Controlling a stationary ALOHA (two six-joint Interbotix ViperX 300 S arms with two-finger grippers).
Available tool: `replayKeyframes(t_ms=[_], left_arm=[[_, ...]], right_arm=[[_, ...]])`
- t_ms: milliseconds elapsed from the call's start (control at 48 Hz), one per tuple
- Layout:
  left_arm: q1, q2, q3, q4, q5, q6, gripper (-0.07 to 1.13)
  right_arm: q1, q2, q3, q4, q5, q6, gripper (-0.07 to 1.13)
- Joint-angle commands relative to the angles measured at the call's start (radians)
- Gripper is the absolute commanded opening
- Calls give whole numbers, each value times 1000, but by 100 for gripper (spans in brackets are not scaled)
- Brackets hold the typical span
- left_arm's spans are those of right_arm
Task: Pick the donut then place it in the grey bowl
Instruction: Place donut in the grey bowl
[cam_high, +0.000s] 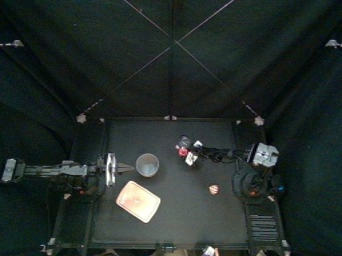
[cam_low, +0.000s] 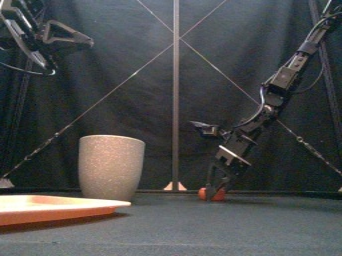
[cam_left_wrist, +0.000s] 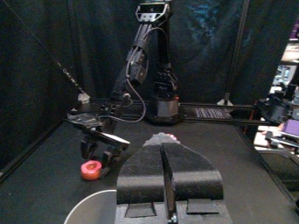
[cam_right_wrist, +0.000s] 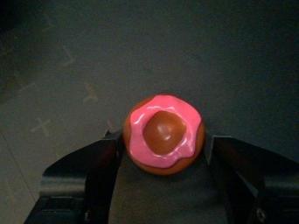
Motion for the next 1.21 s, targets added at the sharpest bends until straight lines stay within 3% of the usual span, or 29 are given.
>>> replayKeyframes(t_ms=[21,146,438,771,1208], left_arm=[[2,5,-12,0,-8,0,-2],[2,5,-11,0,-9,0,-2],[2,5,-6,-2,-8,0,-2],[2,6,-5,0,-9,0,-2],[2,5,0,0,-8,0,-2]], right_arm=[[0,-25,-9,-3,11,3,80],[12,-44,-17,-5,11,2,72],[167,-150,-126,-18,-32,0,72],[307,-184,-218,-40,-201,6,72],[333,-8,-347,81,-256,18,75]])
